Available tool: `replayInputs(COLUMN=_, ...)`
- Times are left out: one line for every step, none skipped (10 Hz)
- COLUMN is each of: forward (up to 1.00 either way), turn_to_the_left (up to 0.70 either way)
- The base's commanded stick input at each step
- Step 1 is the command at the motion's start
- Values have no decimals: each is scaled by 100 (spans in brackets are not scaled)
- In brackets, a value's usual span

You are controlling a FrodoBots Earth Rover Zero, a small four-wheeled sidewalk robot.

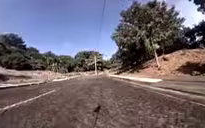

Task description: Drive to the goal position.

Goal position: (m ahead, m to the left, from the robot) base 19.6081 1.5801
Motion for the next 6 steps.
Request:
replayInputs(forward=100, turn_to_the_left=0)
replayInputs(forward=100, turn_to_the_left=0)
replayInputs(forward=100, turn_to_the_left=0)
replayInputs(forward=100, turn_to_the_left=0)
replayInputs(forward=100, turn_to_the_left=0)
replayInputs(forward=100, turn_to_the_left=0)
